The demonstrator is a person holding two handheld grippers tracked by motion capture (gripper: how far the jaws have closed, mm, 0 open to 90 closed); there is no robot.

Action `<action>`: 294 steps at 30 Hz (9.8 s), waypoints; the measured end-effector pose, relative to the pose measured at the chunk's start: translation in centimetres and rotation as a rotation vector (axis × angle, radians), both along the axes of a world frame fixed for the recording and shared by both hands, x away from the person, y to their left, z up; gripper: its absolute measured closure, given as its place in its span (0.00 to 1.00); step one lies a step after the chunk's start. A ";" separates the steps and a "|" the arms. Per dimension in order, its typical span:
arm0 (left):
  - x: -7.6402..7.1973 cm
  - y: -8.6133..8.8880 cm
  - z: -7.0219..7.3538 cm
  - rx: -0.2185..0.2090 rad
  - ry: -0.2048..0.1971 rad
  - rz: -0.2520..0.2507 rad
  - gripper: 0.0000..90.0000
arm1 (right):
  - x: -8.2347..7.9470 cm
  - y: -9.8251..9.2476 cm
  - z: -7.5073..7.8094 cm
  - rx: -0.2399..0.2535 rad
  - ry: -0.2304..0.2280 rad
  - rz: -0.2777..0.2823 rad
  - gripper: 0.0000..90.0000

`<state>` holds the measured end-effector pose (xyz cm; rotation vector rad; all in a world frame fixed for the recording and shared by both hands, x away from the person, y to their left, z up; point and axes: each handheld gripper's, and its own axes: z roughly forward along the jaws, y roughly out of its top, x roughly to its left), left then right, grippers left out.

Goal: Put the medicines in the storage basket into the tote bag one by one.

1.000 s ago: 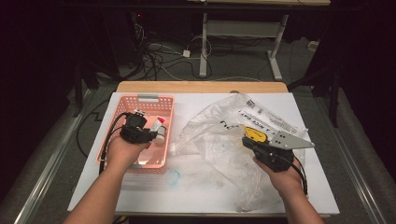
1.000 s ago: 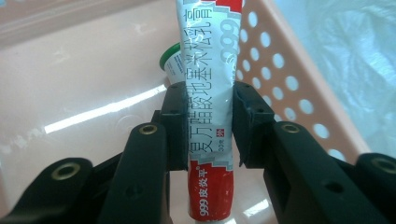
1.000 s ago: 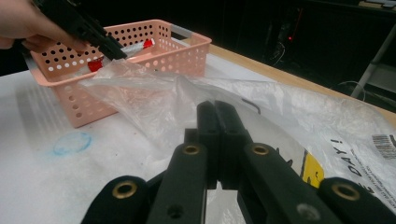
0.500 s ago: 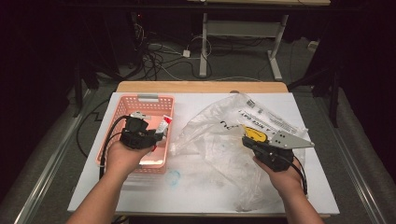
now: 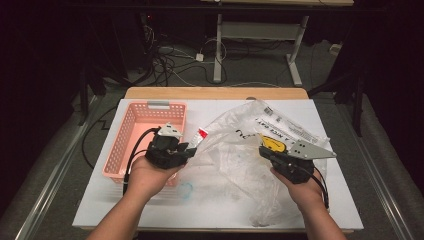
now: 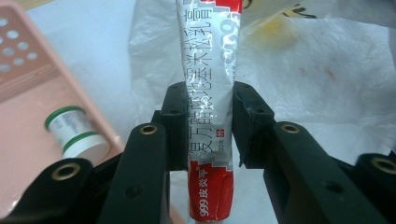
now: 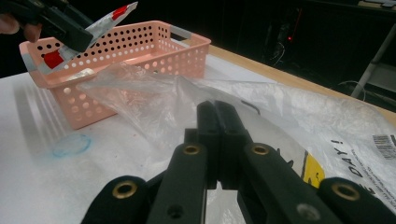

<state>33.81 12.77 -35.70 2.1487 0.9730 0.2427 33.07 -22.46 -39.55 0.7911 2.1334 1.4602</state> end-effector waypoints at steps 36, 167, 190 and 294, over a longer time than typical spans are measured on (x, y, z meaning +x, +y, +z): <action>-0.6 -9.7 -6.6 0.034 0.047 -0.184 0.75 | -0.1 0.0 0.2 0.010 -0.019 0.000 1.00; -1.4 9.0 -6.2 -0.045 -0.034 0.267 0.00 | 0.0 -1.2 0.2 0.027 -0.024 -0.022 1.00; 5.7 6.8 -4.0 0.011 0.005 0.293 0.01 | 0.1 -1.3 0.3 0.031 -0.023 -0.025 1.00; 2.1 7.0 -4.9 0.102 0.175 0.206 0.59 | -0.2 -1.2 0.3 0.023 -0.025 -0.021 1.00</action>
